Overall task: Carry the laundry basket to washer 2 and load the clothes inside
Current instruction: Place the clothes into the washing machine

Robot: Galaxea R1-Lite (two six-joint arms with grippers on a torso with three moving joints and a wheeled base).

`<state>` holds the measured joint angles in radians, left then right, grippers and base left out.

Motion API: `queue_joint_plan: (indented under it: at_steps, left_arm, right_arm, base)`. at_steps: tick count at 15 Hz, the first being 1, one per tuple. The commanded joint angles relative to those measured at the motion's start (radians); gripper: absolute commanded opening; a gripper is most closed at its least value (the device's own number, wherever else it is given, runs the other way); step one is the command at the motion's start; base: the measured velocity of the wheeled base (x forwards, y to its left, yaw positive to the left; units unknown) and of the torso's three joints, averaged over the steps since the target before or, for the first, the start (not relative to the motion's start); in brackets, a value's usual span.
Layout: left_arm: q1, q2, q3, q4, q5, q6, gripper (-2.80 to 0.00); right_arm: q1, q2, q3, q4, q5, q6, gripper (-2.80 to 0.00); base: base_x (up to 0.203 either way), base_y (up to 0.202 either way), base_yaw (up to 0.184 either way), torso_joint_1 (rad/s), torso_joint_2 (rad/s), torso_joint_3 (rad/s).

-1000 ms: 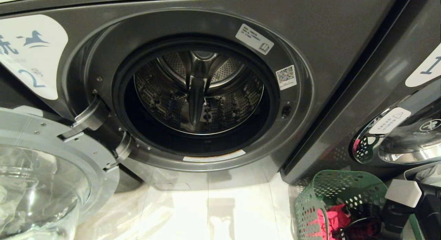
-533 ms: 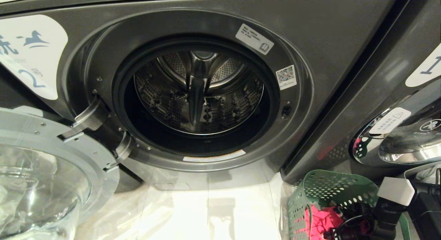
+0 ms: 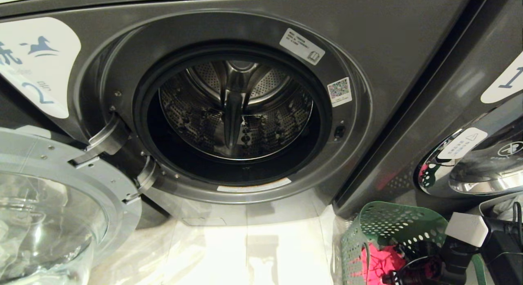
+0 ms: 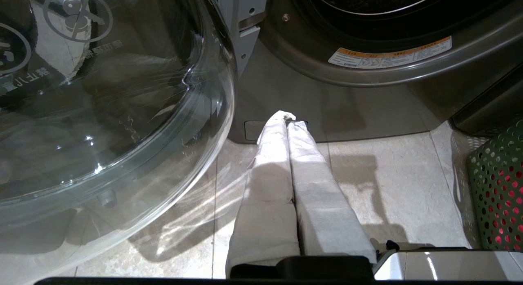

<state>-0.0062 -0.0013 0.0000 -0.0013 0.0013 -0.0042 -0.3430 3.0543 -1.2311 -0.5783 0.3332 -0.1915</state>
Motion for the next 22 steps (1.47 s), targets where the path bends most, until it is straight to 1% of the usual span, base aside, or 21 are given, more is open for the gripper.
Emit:
queue_joint_plan:
  at_steps: [1, 4, 5, 12, 13, 15, 17, 18, 19, 22]
  left_arm:
    - [-0.001, 0.001, 0.000, 0.000, 0.000, 0.000, -2.80]
    - [0.000, 0.001, 0.000, 0.000, 0.000, 0.000, -2.80]
    - [0.000, 0.001, 0.000, 0.000, 0.000, 0.000, -2.80]
    - [0.000, 0.001, 0.000, 0.000, 0.000, 0.000, -2.80]
    - [0.000, 0.001, 0.000, 0.000, 0.000, 0.000, -2.80]
    - [0.000, 0.001, 0.000, 0.000, 0.000, 0.000, -2.80]
    - [-0.001, 0.001, 0.000, 0.000, 0.000, 0.000, -2.80]
    - [0.000, 0.001, 0.000, 0.000, 0.000, 0.000, -2.80]
    - [0.000, 0.001, 0.000, 0.000, 0.000, 0.000, -2.80]
    - [0.000, 0.001, 0.000, 0.000, 0.000, 0.000, -2.80]
  right_arm:
    - [-0.001, 0.009, -0.004, -0.003, 0.001, -0.002, 0.00]
    - [-0.001, 0.012, -0.008, 0.000, 0.001, -0.002, 0.00]
    - [-0.001, 0.010, -0.008, 0.008, 0.000, -0.002, -2.80]
    - [-0.002, -0.004, -0.005, 0.015, -0.012, 0.000, -2.80]
    - [-0.009, -0.020, 0.006, 0.020, -0.020, -0.003, -2.80]
    - [-0.049, -0.066, 0.013, 0.085, -0.052, -0.018, -2.80]
    - [-0.100, -0.108, 0.009, 0.148, -0.100, -0.065, -2.80]
    - [-0.120, -0.122, 0.011, 0.155, -0.135, -0.089, -2.80]
    - [-0.138, -0.135, 0.016, 0.157, -0.153, -0.114, -2.80]
    - [-0.167, -0.176, 0.042, 0.156, -0.156, -0.171, -2.80]
  base:
    - [0.000, 0.000, 0.000, 0.000, 0.00, 0.000]
    - [0.000, 0.000, 0.000, 0.000, 0.00, 0.000]
    - [0.000, 0.000, 0.000, 0.000, 0.00, 0.000]
    - [0.000, 0.000, 0.000, 0.000, 0.00, 0.000]
    - [0.000, 0.000, 0.000, 0.000, 0.00, 0.000]
    - [0.000, 0.000, 0.000, 0.000, 0.00, 0.000]
    - [0.000, 0.000, 0.000, 0.000, 0.00, 0.000]
    - [0.000, 0.000, 0.000, 0.000, 0.00, 0.000]
    - [0.000, 0.000, 0.000, 0.000, 0.00, 0.000]
    - [0.000, 0.000, 0.000, 0.000, 0.00, 0.000]
